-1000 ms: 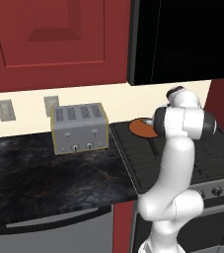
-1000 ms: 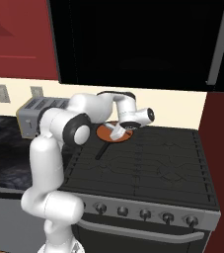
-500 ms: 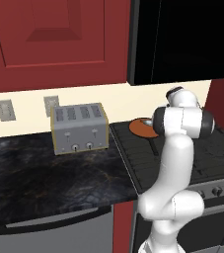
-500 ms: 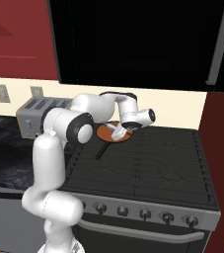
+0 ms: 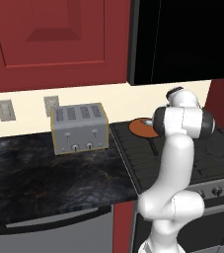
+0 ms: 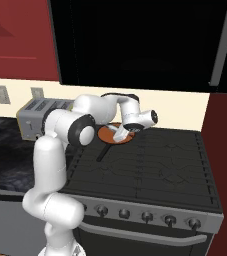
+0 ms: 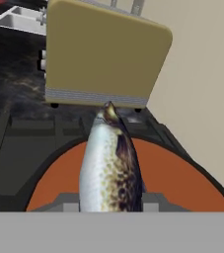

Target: Retrieve the fish from the fridge and place it on the saucepan with marinade on the stove.

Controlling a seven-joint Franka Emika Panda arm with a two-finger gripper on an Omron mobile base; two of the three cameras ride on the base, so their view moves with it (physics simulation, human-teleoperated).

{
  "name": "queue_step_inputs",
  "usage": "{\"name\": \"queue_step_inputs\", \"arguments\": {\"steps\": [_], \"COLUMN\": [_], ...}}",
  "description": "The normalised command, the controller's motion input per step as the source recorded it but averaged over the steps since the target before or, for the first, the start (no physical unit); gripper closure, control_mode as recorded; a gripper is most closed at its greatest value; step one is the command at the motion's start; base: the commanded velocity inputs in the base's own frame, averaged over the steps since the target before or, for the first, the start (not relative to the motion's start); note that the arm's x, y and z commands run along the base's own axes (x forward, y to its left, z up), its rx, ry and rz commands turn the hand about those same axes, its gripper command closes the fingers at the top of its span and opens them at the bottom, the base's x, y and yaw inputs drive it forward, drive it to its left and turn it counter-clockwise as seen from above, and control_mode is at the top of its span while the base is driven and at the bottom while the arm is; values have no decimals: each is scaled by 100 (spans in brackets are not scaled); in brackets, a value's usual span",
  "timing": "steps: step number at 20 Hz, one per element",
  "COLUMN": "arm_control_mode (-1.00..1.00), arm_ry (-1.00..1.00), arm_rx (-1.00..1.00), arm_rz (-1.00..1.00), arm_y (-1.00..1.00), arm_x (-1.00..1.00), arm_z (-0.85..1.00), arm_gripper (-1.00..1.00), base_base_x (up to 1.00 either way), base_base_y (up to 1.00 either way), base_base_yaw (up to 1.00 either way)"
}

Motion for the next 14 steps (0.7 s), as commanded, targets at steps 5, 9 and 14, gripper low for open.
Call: {"name": "queue_step_inputs", "arguments": {"steps": [5,9,14], "arm_control_mode": [-100,-100,-100], "arm_ry": [0,0,0], "arm_rx": [-2,-3,-2], "arm_rz": [0,0,0], "arm_y": [0,0,0], "arm_x": [1,1,7], "arm_z": [-3,0,0], "arm_gripper": [100,100,100], "base_base_x": [0,0,0], "base_base_y": [0,0,0], "base_base_yaw": [0,0,0]}}
